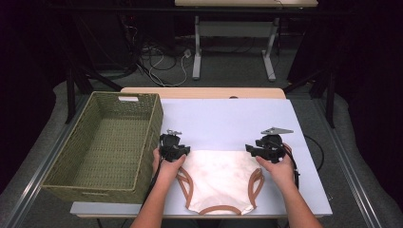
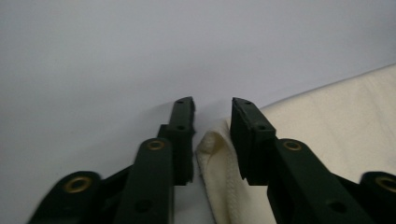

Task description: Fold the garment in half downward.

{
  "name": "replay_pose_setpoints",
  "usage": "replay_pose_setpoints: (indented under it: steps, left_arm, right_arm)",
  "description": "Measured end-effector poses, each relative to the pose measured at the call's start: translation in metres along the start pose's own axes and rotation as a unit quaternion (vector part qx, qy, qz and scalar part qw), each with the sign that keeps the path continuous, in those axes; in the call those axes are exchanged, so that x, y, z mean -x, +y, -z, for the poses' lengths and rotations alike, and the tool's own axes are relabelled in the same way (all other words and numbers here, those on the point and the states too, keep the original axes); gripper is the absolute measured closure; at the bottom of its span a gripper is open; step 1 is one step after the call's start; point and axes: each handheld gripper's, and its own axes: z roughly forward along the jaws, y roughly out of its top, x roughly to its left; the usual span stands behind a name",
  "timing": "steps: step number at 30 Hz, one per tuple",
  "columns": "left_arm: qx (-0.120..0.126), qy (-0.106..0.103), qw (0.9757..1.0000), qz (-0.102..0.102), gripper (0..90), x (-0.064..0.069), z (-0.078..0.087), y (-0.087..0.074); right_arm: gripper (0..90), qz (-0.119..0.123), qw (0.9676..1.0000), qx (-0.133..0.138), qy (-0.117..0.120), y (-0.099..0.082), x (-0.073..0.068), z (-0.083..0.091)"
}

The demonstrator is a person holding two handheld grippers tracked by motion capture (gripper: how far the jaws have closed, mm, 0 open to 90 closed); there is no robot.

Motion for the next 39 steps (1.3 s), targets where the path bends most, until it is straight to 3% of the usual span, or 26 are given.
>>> replay_pose_setpoints:
  steps: [5, 7, 11, 19, 24, 34, 39]
  left_arm:
    - [-0.005, 0.004, 0.9998, -0.016, 81.0, 0.003, 0.000, -0.001]
    - [-0.004, 0.005, 0.9999, -0.015, 83.2, 0.005, -0.001, -0.001]
    - [-0.004, 0.003, 0.9999, -0.012, 86.9, 0.005, -0.001, -0.001]
    - [-0.004, 0.003, 0.9999, -0.012, 87.9, 0.004, -0.001, -0.001]
    - [-0.005, 0.005, 0.9999, -0.010, 88.0, 0.005, 0.000, -0.001]
    - [-0.006, 0.006, 0.9999, -0.014, 88.1, 0.005, -0.001, -0.001]
    - [-0.006, 0.004, 0.9999, -0.014, 88.1, 0.005, -0.001, -0.001]
  right_arm:
    - [48.3, -0.010, 0.9999, -0.002, -0.002, -0.003, 0.003, -0.001]
    - [49.5, -0.013, 0.9999, -0.007, 0.006, -0.004, 0.005, -0.003]
    - [50.7, -0.014, 0.9997, -0.020, 0.001, -0.009, 0.010, -0.007]
    - [57.2, -0.028, 0.9988, -0.038, -0.016, -0.018, 0.020, -0.013]
    - [60.2, -0.034, 0.9983, -0.046, -0.009, -0.021, 0.023, -0.015]
    - [82.5, -0.030, 0.9980, -0.056, 0.003, -0.022, 0.020, -0.015]
    - [87.1, -0.031, 0.9978, -0.059, 0.006, -0.021, 0.018, -0.015]
